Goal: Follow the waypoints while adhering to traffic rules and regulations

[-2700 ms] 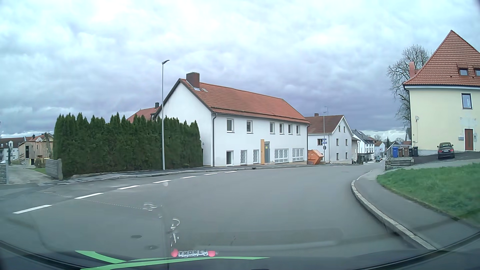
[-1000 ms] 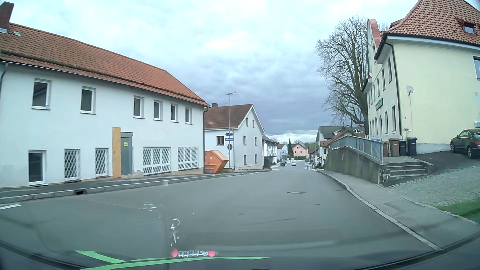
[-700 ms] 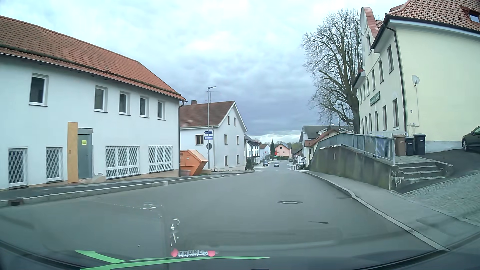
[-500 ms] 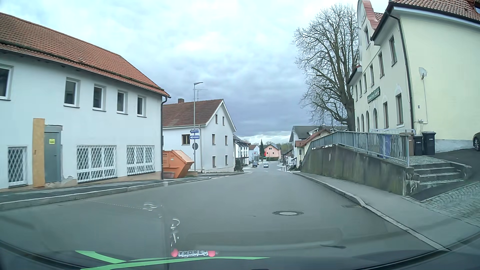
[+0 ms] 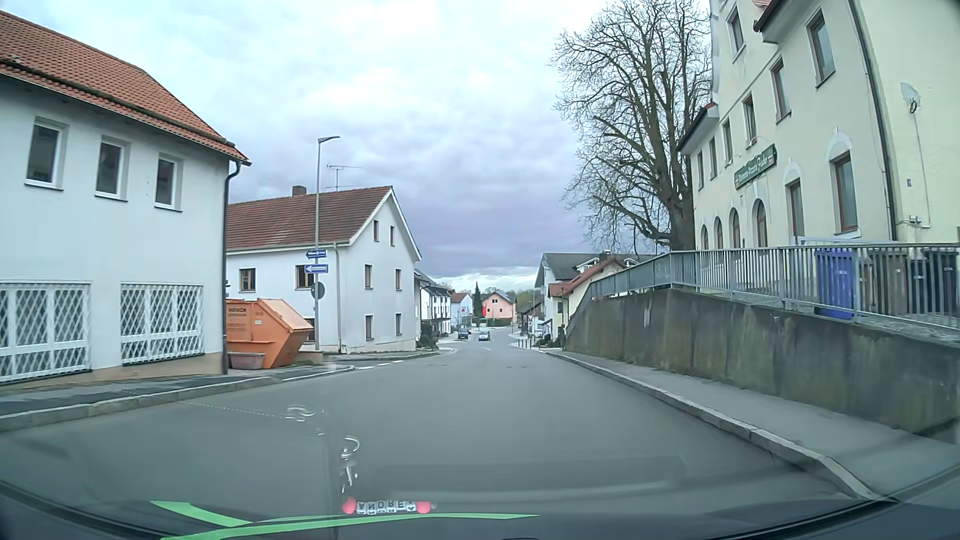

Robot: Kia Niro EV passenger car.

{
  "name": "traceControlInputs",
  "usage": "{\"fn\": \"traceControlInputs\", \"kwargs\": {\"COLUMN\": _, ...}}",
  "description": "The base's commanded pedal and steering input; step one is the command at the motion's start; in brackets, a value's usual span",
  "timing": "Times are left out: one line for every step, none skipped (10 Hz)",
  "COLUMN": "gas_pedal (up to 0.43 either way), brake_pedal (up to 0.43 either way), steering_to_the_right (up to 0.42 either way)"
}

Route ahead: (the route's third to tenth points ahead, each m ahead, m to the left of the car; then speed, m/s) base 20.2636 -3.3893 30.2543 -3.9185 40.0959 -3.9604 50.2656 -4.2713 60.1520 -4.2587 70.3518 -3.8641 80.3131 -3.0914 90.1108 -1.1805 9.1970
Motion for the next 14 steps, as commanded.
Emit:
{"fn": "traceControlInputs", "kwargs": {"gas_pedal": 0.000, "brake_pedal": 0.000, "steering_to_the_right": 0.054}}
{"fn": "traceControlInputs", "kwargs": {"gas_pedal": 0.000, "brake_pedal": 0.000, "steering_to_the_right": 0.050}}
{"fn": "traceControlInputs", "kwargs": {"gas_pedal": 0.000, "brake_pedal": 0.000, "steering_to_the_right": 0.046}}
{"fn": "traceControlInputs", "kwargs": {"gas_pedal": 0.000, "brake_pedal": 0.000, "steering_to_the_right": 0.040}}
{"fn": "traceControlInputs", "kwargs": {"gas_pedal": 0.000, "brake_pedal": 0.000, "steering_to_the_right": 0.030}}
{"fn": "traceControlInputs", "kwargs": {"gas_pedal": 0.000, "brake_pedal": 0.000, "steering_to_the_right": 0.021}}
{"fn": "traceControlInputs", "kwargs": {"gas_pedal": 0.000, "brake_pedal": 0.000, "steering_to_the_right": 0.012}}
{"fn": "traceControlInputs", "kwargs": {"gas_pedal": 0.020, "brake_pedal": 0.000, "steering_to_the_right": 0.012}}
{"fn": "traceControlInputs", "kwargs": {"gas_pedal": 0.020, "brake_pedal": 0.000, "steering_to_the_right": 0.010}}
{"fn": "traceControlInputs", "kwargs": {"gas_pedal": 0.020, "brake_pedal": 0.000, "steering_to_the_right": 0.008}}
{"fn": "traceControlInputs", "kwargs": {"gas_pedal": 0.020, "brake_pedal": 0.000, "steering_to_the_right": 0.007}}
{"fn": "traceControlInputs", "kwargs": {"gas_pedal": 0.020, "brake_pedal": 0.000, "steering_to_the_right": 0.004}}
{"fn": "traceControlInputs", "kwargs": {"gas_pedal": 0.028, "brake_pedal": 0.000, "steering_to_the_right": 0.003}}
{"fn": "traceControlInputs", "kwargs": {"gas_pedal": 0.028, "brake_pedal": 0.000, "steering_to_the_right": 0.003}}
